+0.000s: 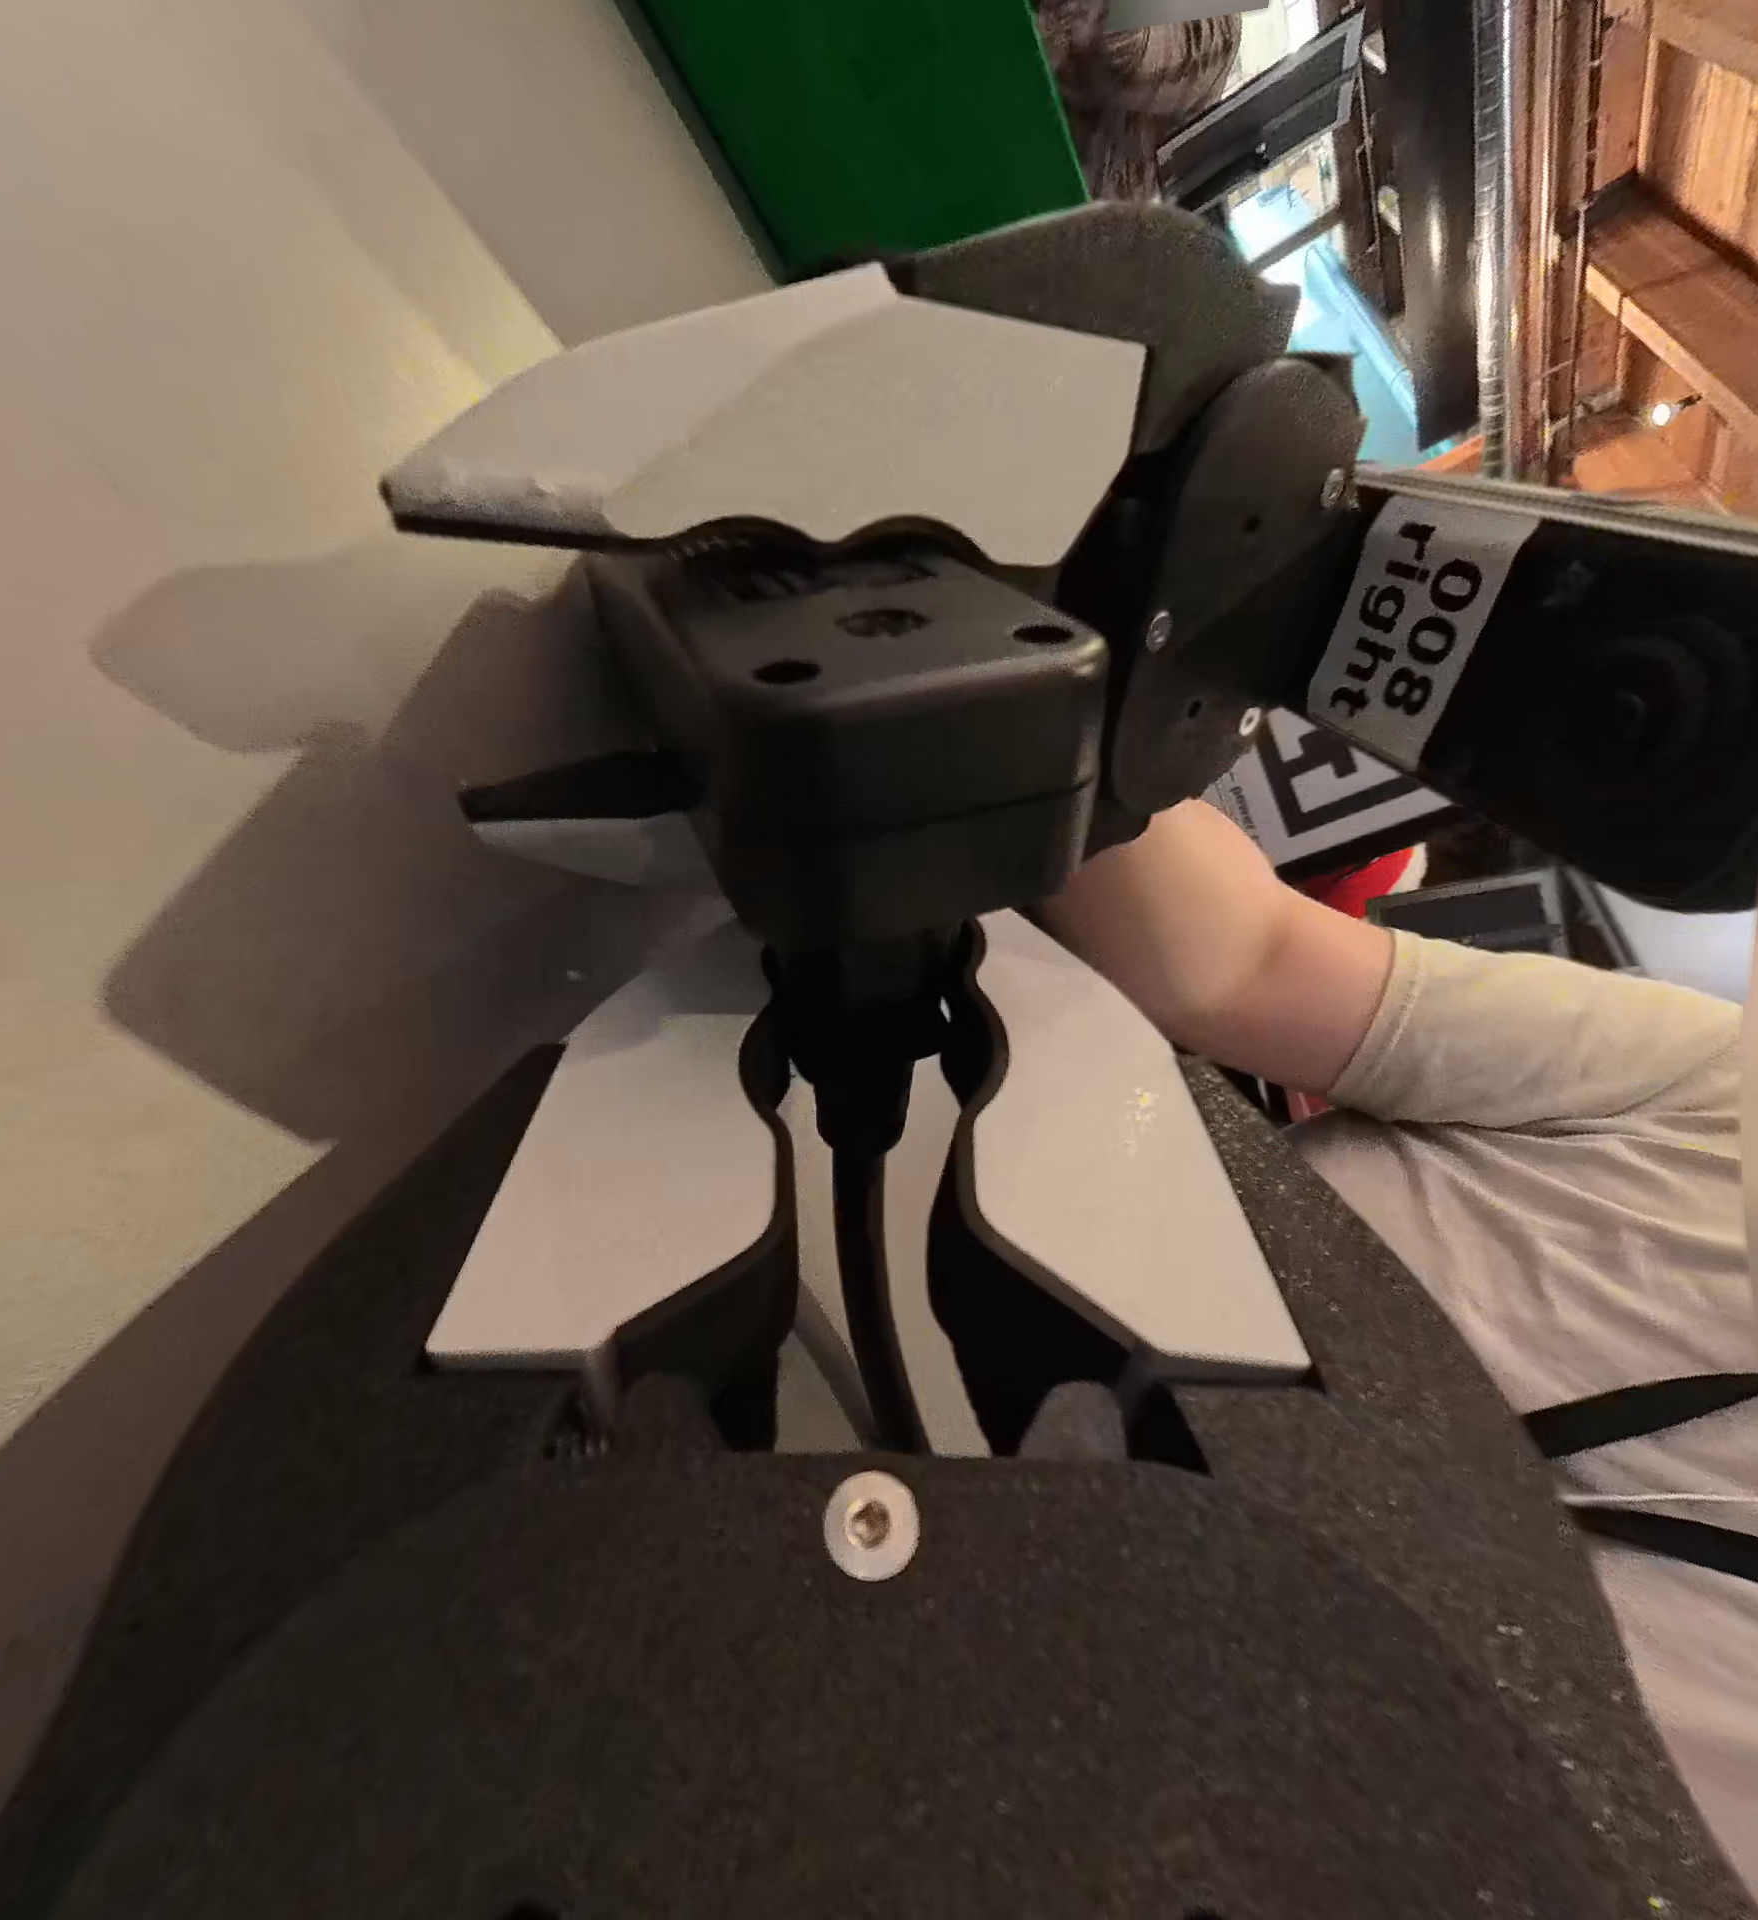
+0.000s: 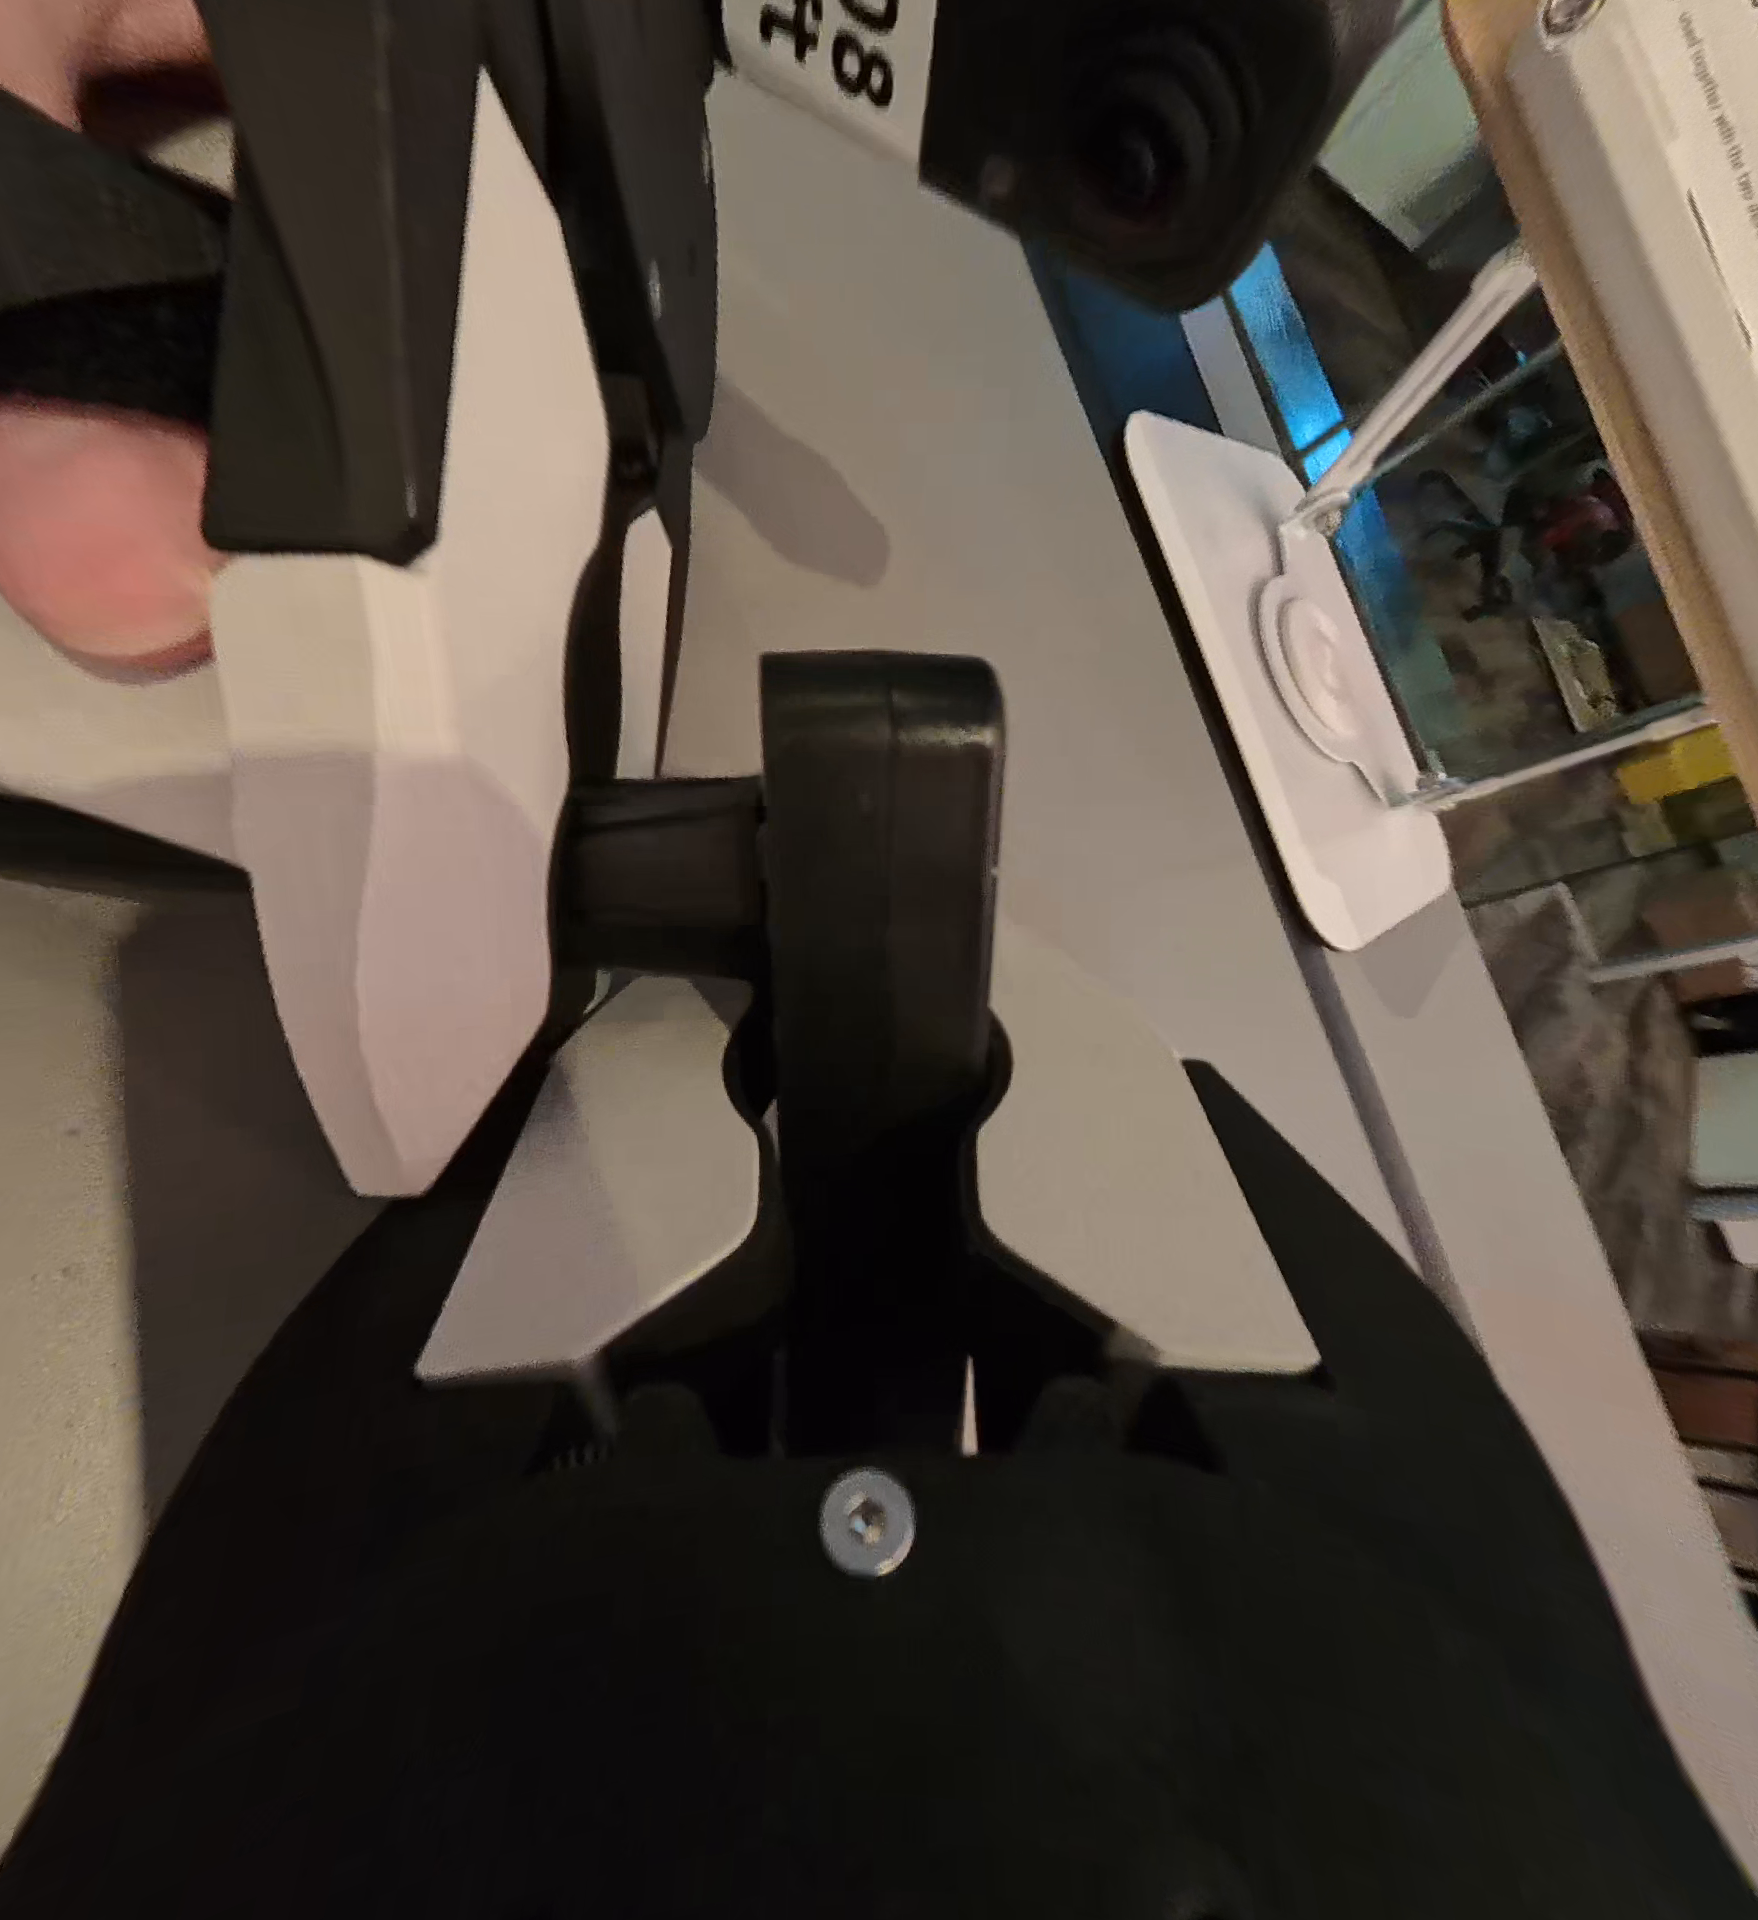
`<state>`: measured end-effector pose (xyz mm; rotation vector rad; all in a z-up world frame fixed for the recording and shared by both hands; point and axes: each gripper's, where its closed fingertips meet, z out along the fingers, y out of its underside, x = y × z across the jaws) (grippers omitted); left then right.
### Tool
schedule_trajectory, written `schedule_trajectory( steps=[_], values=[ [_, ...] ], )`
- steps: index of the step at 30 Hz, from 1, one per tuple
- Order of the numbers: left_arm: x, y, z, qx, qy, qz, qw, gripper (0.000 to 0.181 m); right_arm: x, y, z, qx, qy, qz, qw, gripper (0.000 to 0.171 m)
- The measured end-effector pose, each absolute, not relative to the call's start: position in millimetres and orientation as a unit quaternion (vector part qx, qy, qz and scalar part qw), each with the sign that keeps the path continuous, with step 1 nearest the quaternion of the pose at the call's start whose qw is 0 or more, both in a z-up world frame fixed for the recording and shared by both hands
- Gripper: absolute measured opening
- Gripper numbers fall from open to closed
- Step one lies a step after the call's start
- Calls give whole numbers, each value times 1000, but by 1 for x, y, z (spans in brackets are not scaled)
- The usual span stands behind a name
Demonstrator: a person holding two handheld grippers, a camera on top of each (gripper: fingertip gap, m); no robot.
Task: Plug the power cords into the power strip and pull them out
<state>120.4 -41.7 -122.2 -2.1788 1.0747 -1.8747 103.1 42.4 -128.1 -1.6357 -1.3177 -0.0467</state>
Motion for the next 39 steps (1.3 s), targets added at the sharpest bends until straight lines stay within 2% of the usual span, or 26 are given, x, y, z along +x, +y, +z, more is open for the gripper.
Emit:
schedule_trajectory(
  steps=[1,8,10,17,20,23,25,27,29,31,35,37,39],
  values=[
    [120,-41,-122,-709,341,-617,28,26,102,43,-129,-678,-541,-11,498,31],
    [120,-46,-121,-703,362,-611,29,36,104,45,-134,-709,-529,-17,465,35],
    [120,-44,-125,-712,365,-598,35,27,106,46,-140,-733,-534,-17,422,34],
    [121,-37,-125,-724,335,-601,48,24,107,49,-146,-756,-540,15,369,35],
    [118,-43,-120,-709,352,-609,48,23,101,47,-138,-703,-567,28,429,33],
    [105,-43,-87,-648,348,-675,52,37,98,42,-107,-634,-553,38,539,32],
    [94,-26,-69,-634,350,-677,132,38,99,36,-94,-616,-536,84,571,32],
    [84,-10,-50,-616,358,-661,236,52,100,28,-87,-596,-528,130,590,31],
    [76,-1,-34,-594,371,-634,328,55,97,17,-76,-578,-518,192,600,31],
    [71,2,-29,-586,389,-599,383,59,92,5,-50,-542,-494,263,627,31],
    [74,-7,-29,-578,407,-604,368,65,87,-20,15,-453,-453,391,661,31],
    [82,-14,-25,-562,415,-614,367,68,80,-36,37,-413,-457,456,642,32],
    [93,-29,-21,-545,446,-611,361,80,70,-54,50,-376,-472,515,610,31]
  ],
)
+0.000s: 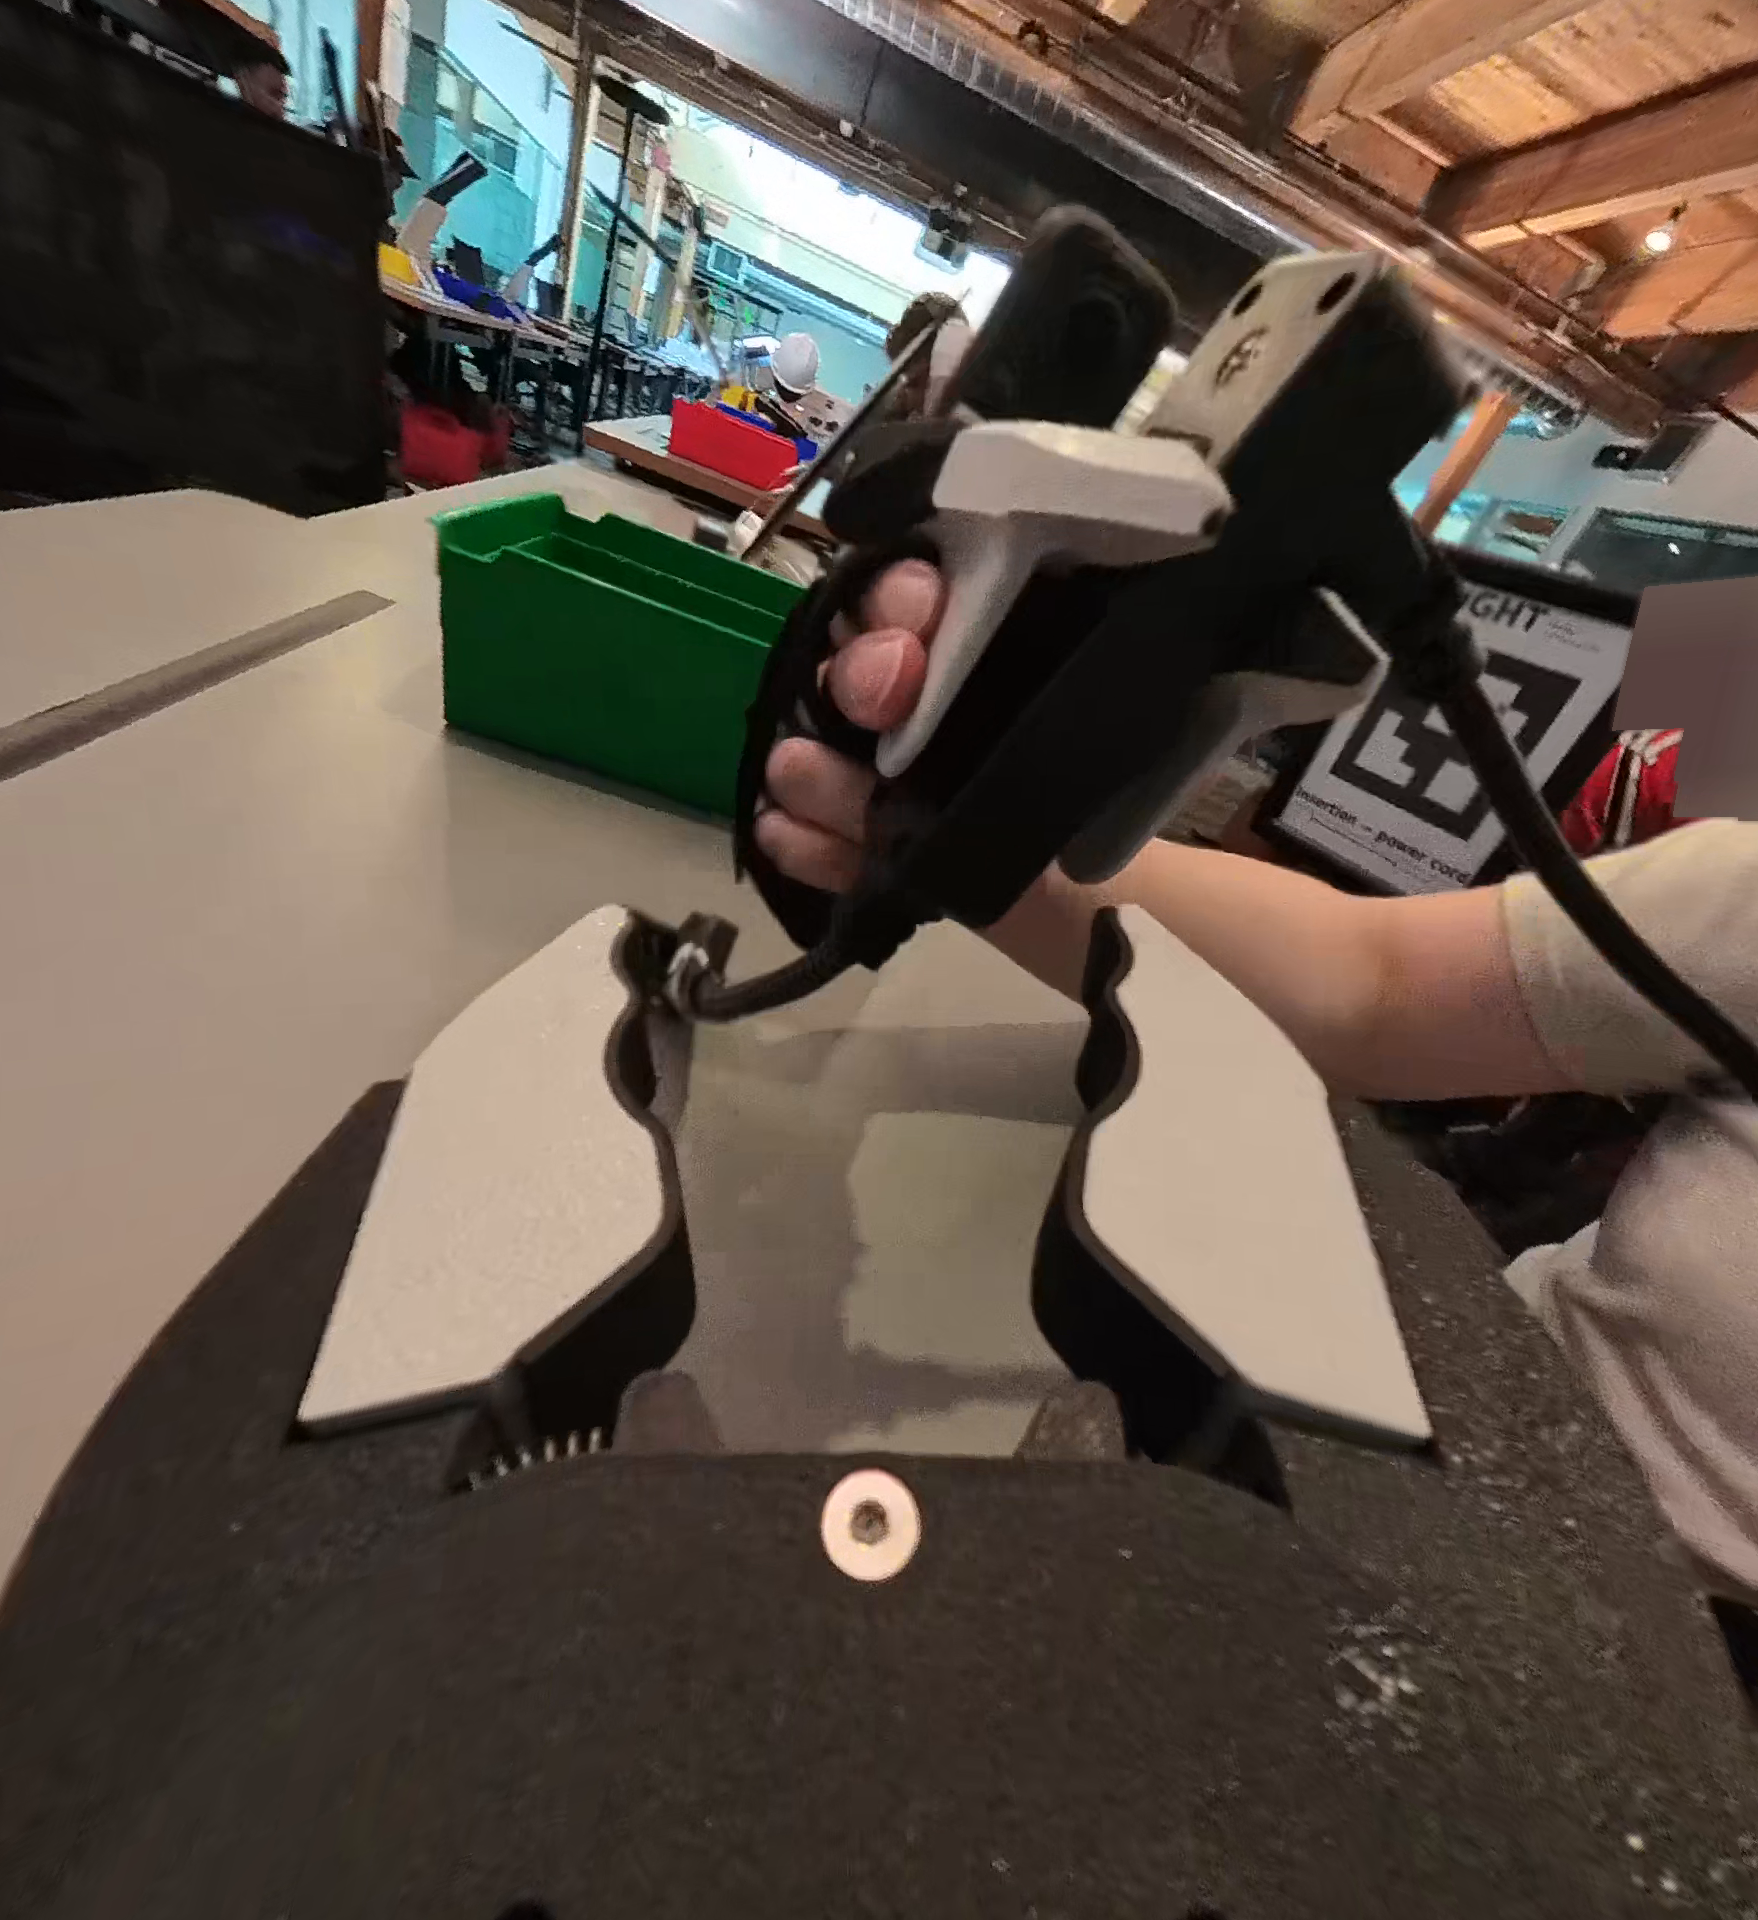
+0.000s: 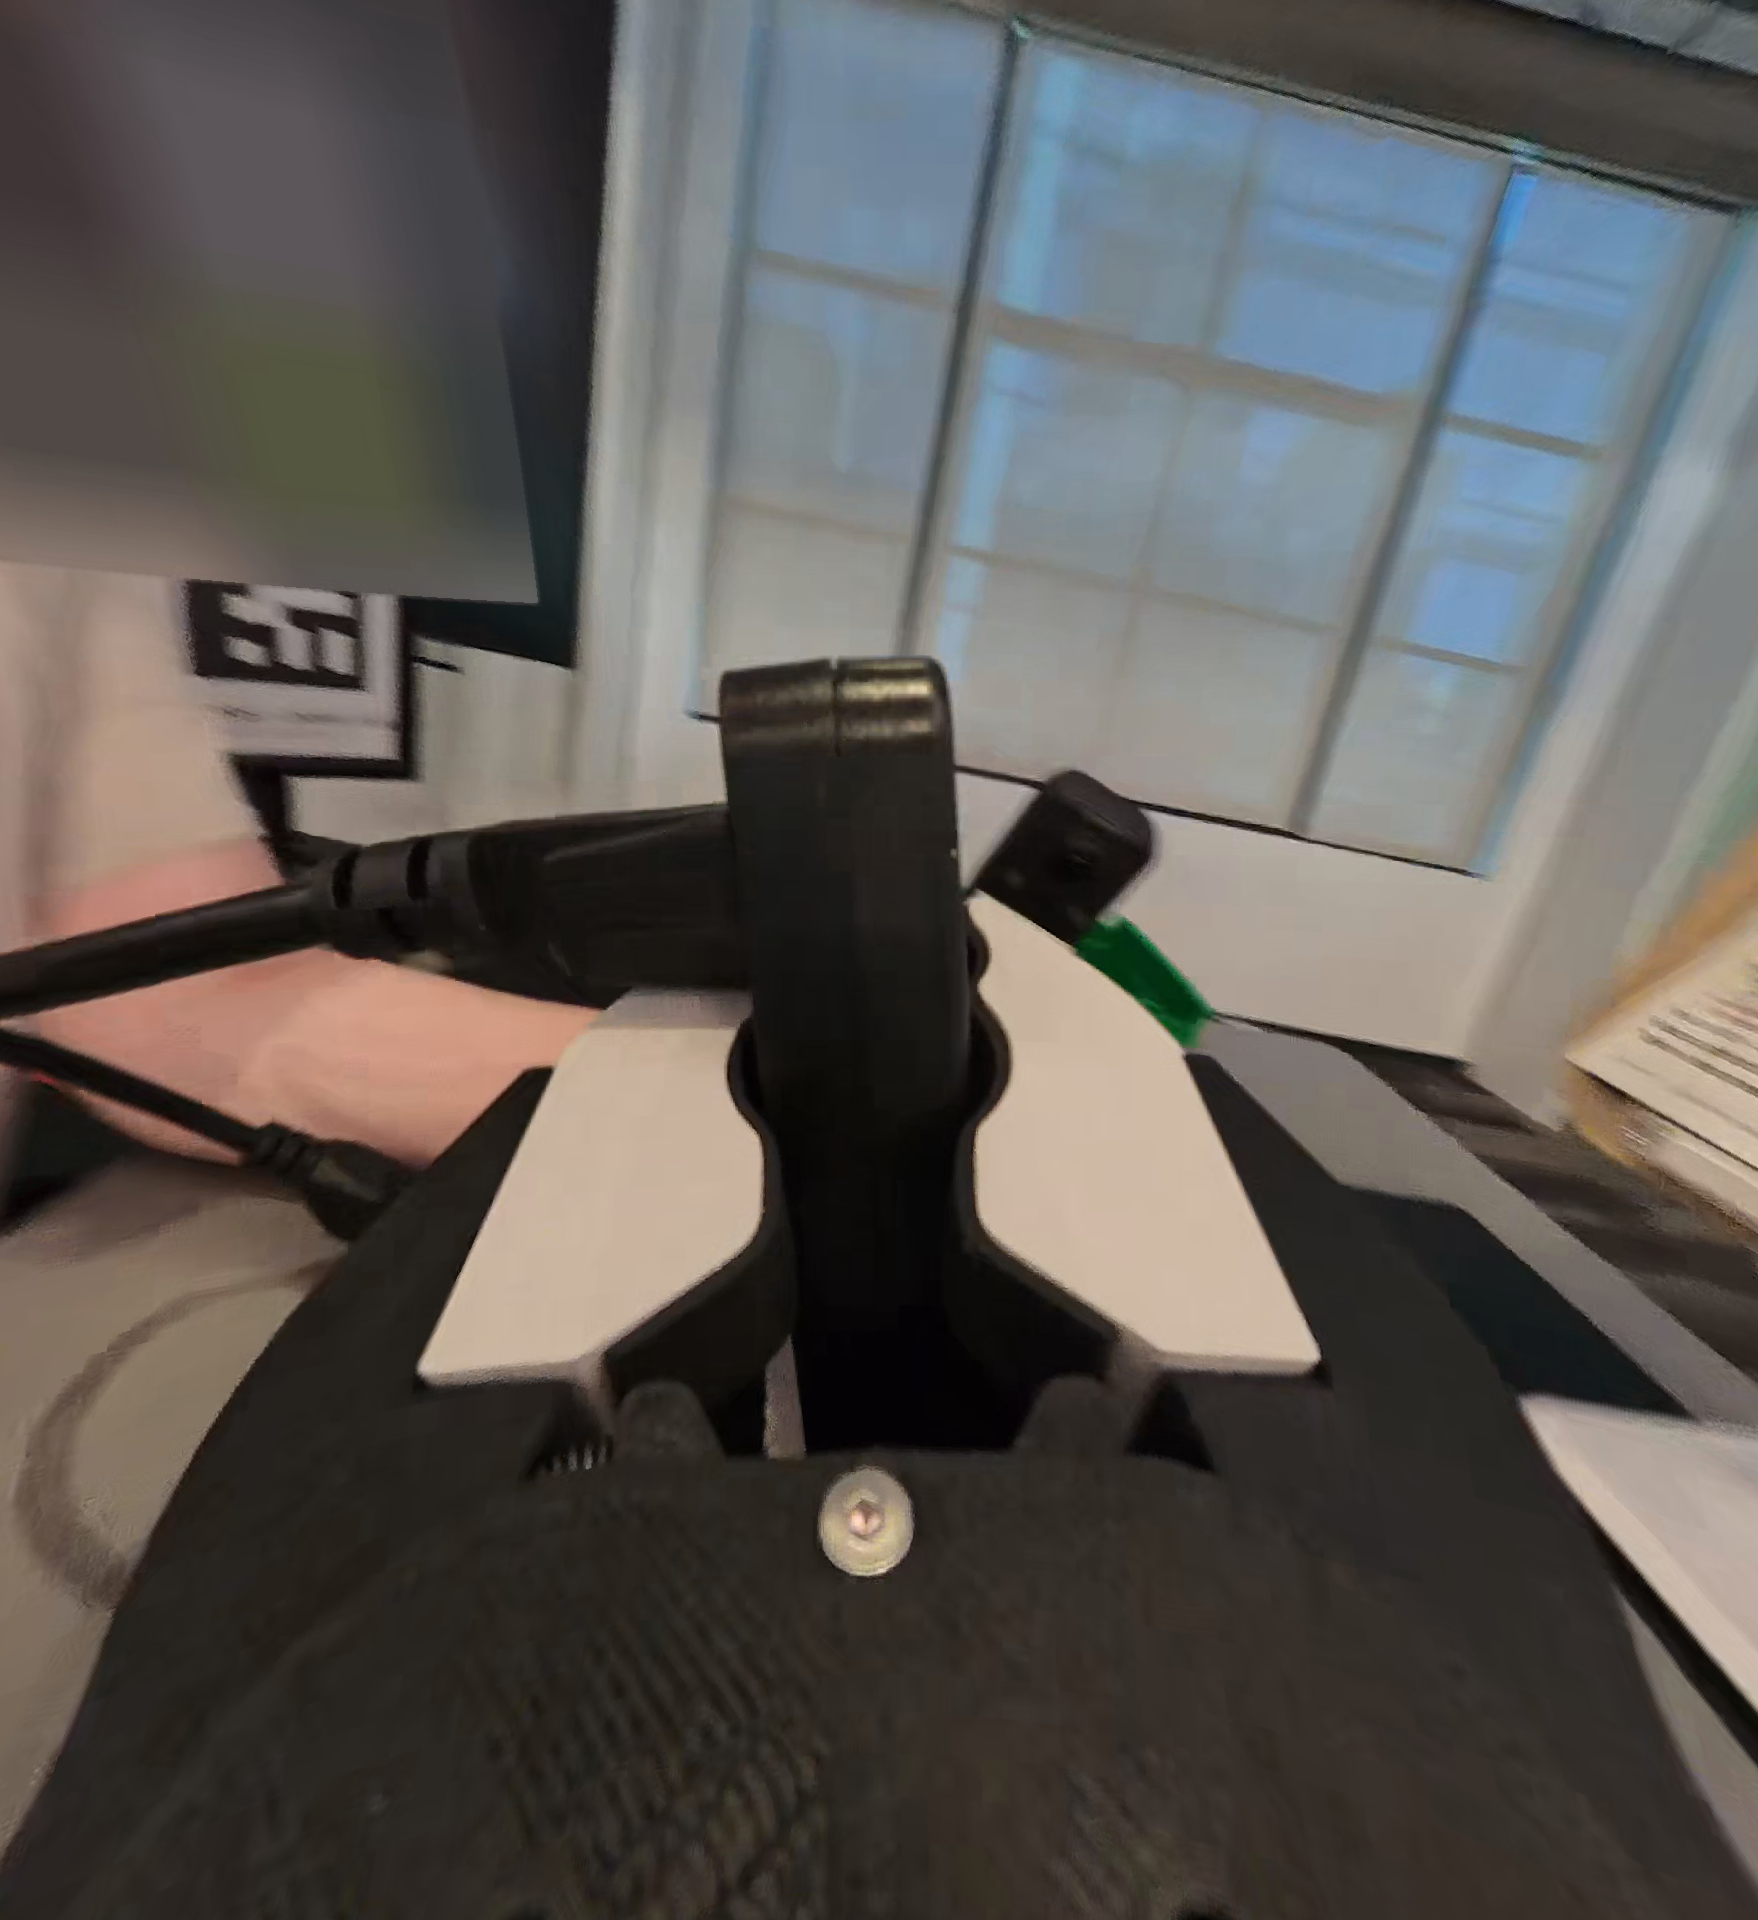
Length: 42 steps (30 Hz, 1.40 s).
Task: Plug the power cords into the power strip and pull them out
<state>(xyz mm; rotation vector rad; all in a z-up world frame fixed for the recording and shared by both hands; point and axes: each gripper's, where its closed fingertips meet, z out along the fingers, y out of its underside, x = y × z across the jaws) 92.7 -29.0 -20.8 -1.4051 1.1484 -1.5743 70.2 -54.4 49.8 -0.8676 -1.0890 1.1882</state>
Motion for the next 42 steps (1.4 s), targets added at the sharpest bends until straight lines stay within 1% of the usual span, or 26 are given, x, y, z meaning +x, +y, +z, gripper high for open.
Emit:
schedule_trajectory(
  steps=[1,4,5,6,8,9,10,12,14,16,18,20,21,22,23,25,26,28,31,34,35,36,38,42],
  values=[
    [99,-39,-17,-534,465,-610,356,86,66,-63,55,-357,-476,539,597,32],
    [114,-62,-13,-519,526,-576,348,92,58,-78,70,-313,-464,591,581,32],
    [115,-67,-8,-511,537,-571,352,89,59,-83,76,-298,-456,613,573,33],
    [115,-72,-1,-496,544,-573,360,79,62,-85,81,-285,-443,629,572,33],
    [116,-76,4,-496,555,-554,374,69,70,-85,90,-264,-409,653,581,33],
    [116,-73,-1,-510,566,-522,383,51,72,-84,91,-260,-398,664,578,32],
    [115,-71,-4,-518,577,-497,391,44,72,-83,88,-268,-394,667,573,35],
    [110,-61,-14,-539,585,-457,397,43,71,-75,75,-307,-401,648,570,41],
    [103,-49,-17,-566,565,-450,397,43,74,-61,55,-365,-404,611,575,46],
    [92,-34,-24,-586,559,-413,417,42,83,-40,29,-438,-399,551,587,46],
    [80,-21,-36,-618,559,-365,416,42,103,-16,2,-523,-372,495,585,54],
    [73,-16,-41,-633,552,-356,410,41,134,10,-21,-609,-305,452,576,50],
    [71,-11,-40,-636,543,-350,422,38,152,20,-29,-642,-263,444,568,48],
    [68,-4,-39,-642,532,-338,437,35,168,23,-31,-655,-225,458,558,41],
    [66,-1,-39,-649,527,-330,440,34,179,22,-28,-657,-189,483,548,38],
    [61,7,-43,-675,515,-307,430,34,184,7,-15,-658,-165,512,527,39],
    [60,11,-45,-688,508,-291,429,34,179,-1,-11,-671,-174,493,526,42],
    [61,17,-45,-707,494,-268,429,34,159,-15,-4,-707,-209,424,526,59],
    [65,21,-40,-728,479,-229,434,34,130,-22,-4,-760,-258,326,499,76],
    [67,25,-36,-758,458,-161,437,33,125,-5,-12,-793,-307,218,479,71],
    [69,25,-34,-764,450,-144,439,33,130,2,-19,-806,-331,167,461,62],
    [68,26,-32,-771,442,-117,444,33,134,8,-24,-815,-351,126,443,45],
    [67,26,-28,-775,437,-79,450,32,141,19,-27,-824,-364,72,429,28],
    [65,29,-20,-776,415,-65,470,33,140,37,-30,-809,-380,33,448,27]
  ],
)
